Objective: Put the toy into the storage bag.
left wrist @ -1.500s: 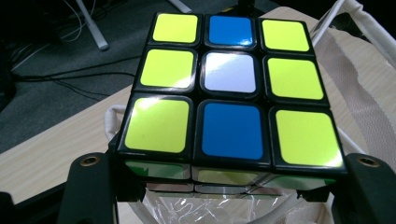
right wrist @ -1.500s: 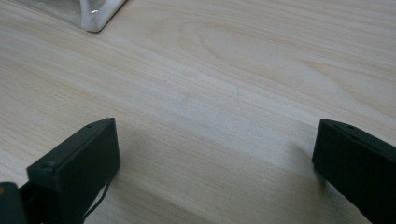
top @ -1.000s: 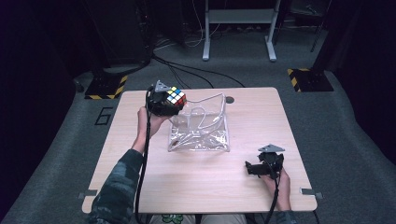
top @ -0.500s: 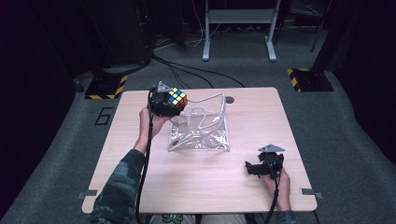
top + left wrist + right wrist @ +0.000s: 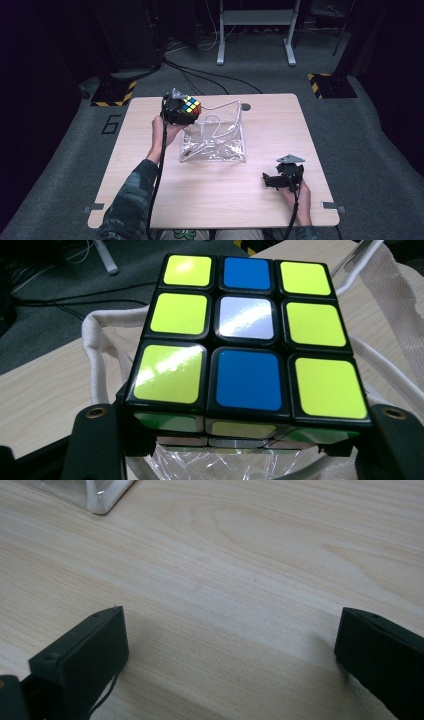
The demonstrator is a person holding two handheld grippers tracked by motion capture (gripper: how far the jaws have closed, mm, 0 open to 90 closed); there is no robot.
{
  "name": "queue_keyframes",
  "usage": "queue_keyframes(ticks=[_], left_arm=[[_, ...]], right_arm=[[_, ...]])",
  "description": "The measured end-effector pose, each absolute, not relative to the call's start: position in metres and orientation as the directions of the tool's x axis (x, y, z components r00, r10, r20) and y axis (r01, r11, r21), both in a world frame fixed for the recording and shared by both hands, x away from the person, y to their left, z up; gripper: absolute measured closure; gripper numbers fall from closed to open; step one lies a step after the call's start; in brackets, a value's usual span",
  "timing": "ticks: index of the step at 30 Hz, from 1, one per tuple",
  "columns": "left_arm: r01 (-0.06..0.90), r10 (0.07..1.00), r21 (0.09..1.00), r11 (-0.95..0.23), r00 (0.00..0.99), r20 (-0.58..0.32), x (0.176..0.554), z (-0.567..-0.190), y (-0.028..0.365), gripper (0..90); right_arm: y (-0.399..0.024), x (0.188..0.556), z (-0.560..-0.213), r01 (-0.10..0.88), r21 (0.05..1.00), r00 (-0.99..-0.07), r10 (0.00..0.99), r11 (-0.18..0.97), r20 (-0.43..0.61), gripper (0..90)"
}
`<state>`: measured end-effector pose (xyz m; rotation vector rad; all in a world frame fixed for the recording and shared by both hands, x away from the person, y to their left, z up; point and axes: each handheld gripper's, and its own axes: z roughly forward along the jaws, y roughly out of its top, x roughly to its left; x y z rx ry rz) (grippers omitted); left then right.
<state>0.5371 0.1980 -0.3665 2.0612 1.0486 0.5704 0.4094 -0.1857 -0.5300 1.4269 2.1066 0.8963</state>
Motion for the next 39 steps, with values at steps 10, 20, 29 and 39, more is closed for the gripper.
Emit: queue_keyframes(ticks=[10, 20, 29, 39], left_arm=[[0.529, 0.823, 0.744, -0.408, 0.565, 0.049, 0.54, -0.372, 0.195, 33.6], [0.543, 0.817, 0.719, -0.433, 0.573, 0.059, 0.541, -0.373, 0.193, 33.6], [0.542, 0.823, 0.724, -0.426, 0.565, 0.062, 0.541, -0.373, 0.193, 33.1], [0.519, 0.821, 0.758, -0.396, 0.57, 0.039, 0.536, -0.363, 0.2, 11.0]], right_arm=[[-0.186, 0.409, -0.53, 0.643, 0.721, -0.37, 0.929, 0.257, -0.001, 0.0], [-0.186, 0.41, -0.53, 0.641, 0.722, -0.371, 0.928, 0.259, -0.003, 0.0], [-0.186, 0.409, -0.53, 0.644, 0.721, -0.37, 0.929, 0.257, -0.001, 0.0], [-0.186, 0.41, -0.53, 0.641, 0.722, -0.373, 0.928, 0.26, -0.004, 0.0]])
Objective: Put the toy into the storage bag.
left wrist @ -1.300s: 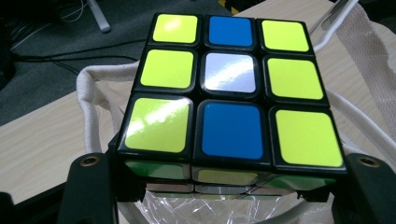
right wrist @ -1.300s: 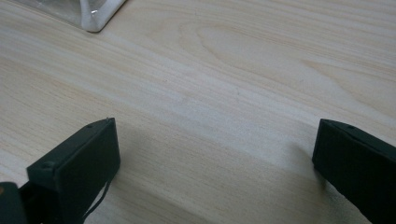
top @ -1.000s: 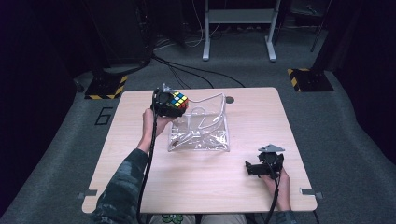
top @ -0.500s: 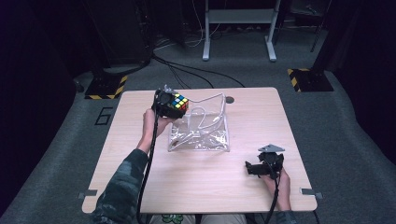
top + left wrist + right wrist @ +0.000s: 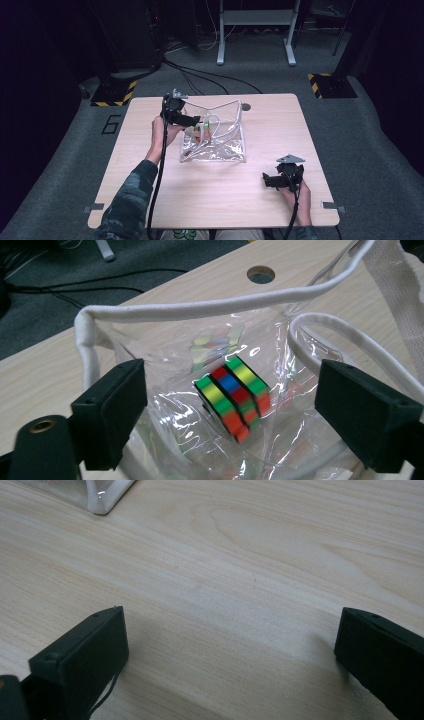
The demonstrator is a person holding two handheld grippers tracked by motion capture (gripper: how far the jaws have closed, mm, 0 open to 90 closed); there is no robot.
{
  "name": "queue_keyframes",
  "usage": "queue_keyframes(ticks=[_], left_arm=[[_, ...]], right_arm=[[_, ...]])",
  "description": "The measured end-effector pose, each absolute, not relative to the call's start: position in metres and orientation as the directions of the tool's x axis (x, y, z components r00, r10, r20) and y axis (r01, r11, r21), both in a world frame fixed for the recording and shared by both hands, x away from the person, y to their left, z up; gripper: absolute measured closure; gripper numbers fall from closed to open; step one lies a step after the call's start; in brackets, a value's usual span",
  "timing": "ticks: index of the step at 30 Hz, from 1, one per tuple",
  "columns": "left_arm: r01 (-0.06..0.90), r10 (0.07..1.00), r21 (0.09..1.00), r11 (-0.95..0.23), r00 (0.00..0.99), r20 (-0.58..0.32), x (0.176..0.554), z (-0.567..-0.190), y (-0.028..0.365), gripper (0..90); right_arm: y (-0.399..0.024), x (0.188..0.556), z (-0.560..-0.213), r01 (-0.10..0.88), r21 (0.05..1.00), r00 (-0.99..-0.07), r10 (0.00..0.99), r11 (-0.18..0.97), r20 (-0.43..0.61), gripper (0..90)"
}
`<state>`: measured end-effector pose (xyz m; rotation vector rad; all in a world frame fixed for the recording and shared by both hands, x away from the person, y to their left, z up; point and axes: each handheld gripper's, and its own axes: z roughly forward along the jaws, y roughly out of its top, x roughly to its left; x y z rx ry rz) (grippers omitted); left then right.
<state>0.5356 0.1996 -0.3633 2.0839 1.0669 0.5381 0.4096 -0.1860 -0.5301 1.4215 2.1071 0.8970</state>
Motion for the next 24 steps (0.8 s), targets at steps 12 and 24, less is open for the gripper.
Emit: queue_keyframes(ticks=[12, 24], left_arm=[[0.487, 0.805, 0.781, -0.391, 0.592, 0.034, 0.516, -0.349, 0.207, 0.5], [0.464, 0.801, 0.791, -0.398, 0.597, 0.053, 0.494, -0.352, 0.221, 0.0]], right_arm=[[-0.186, 0.41, -0.53, 0.642, 0.722, -0.371, 0.929, 0.259, -0.003, 0.0], [-0.186, 0.41, -0.53, 0.641, 0.722, -0.371, 0.929, 0.26, -0.005, 0.0]])
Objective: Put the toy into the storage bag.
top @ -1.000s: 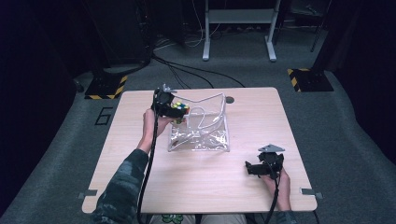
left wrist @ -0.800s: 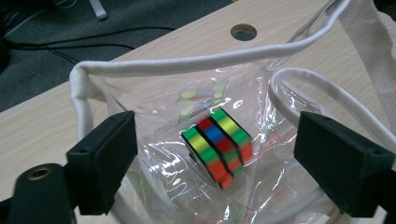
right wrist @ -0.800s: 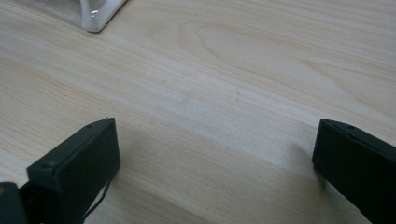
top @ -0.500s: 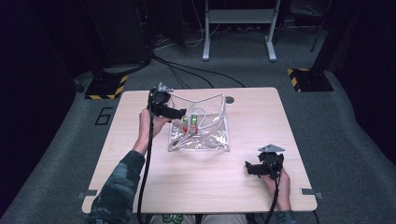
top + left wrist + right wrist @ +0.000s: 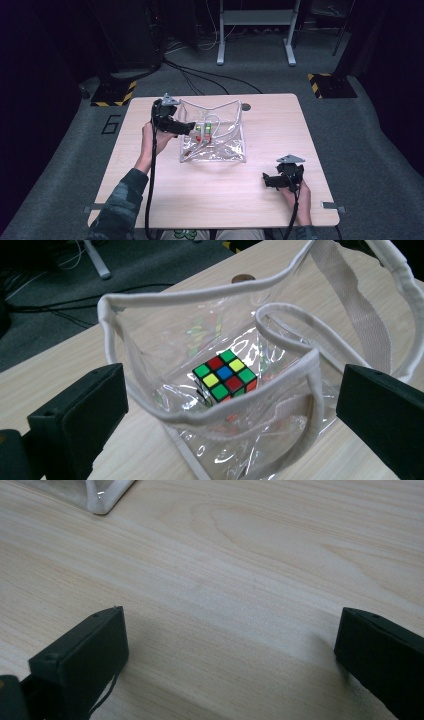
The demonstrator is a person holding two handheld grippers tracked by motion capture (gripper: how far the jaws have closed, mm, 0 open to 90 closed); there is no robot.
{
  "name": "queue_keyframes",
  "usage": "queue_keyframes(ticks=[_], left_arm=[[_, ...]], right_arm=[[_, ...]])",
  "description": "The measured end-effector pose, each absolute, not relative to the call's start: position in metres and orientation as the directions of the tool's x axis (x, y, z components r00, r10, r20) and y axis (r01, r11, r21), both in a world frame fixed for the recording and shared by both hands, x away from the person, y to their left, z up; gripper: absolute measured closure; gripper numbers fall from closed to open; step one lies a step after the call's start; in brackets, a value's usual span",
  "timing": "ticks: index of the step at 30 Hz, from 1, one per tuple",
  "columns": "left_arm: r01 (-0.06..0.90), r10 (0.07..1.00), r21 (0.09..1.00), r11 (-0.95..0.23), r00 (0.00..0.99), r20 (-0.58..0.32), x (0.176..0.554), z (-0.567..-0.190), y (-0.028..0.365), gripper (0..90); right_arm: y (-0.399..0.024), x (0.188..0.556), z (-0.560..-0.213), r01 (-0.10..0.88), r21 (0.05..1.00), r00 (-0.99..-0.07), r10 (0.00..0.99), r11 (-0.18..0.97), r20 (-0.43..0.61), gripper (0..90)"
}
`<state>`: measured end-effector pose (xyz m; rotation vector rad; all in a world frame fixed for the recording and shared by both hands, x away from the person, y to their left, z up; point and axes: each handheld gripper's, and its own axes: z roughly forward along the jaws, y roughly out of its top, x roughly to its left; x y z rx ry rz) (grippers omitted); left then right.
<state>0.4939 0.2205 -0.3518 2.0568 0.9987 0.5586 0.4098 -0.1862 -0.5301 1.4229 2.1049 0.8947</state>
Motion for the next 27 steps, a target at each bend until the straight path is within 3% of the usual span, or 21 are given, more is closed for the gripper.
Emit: queue_keyframes(ticks=[27], left_arm=[[0.472, 0.825, 0.779, -0.412, 0.556, 0.1, 0.431, -0.399, 0.258, 0.0]], right_arm=[[-0.187, 0.41, -0.53, 0.643, 0.721, -0.373, 0.928, 0.259, 0.0, 0.0]])
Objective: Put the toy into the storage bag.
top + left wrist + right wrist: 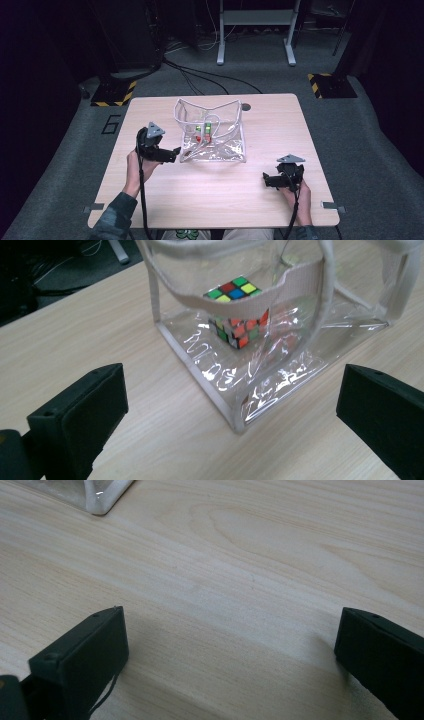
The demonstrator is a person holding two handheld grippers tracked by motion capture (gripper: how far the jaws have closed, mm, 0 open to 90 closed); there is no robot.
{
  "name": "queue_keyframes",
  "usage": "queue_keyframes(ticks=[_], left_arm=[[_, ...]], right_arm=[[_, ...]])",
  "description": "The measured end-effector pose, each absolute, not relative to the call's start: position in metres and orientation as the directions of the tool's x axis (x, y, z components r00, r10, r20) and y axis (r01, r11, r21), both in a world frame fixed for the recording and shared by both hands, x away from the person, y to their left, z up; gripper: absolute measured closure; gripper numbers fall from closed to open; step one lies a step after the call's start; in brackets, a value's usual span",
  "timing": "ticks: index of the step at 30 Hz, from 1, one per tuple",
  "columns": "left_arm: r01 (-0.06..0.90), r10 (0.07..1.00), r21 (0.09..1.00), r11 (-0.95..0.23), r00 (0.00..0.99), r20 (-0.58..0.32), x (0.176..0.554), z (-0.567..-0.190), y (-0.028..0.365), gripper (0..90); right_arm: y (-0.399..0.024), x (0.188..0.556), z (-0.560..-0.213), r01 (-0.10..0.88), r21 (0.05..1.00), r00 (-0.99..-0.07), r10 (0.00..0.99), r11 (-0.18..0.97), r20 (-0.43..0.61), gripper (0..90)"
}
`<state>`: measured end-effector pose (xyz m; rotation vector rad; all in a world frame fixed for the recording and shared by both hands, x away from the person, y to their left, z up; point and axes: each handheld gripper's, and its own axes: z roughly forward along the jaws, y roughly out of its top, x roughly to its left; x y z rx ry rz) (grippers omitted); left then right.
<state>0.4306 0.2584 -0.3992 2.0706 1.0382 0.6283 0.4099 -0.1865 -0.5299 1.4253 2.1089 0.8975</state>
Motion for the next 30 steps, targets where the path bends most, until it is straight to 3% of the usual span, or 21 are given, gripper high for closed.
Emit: queue_keyframes(ticks=[30], left_arm=[[0.643, 0.887, 0.718, -0.268, 0.456, -0.078, 0.395, -0.5, 0.316, 0.0]], right_arm=[[-0.187, 0.41, -0.53, 0.643, 0.721, -0.372, 0.928, 0.259, -0.001, 0.0]])
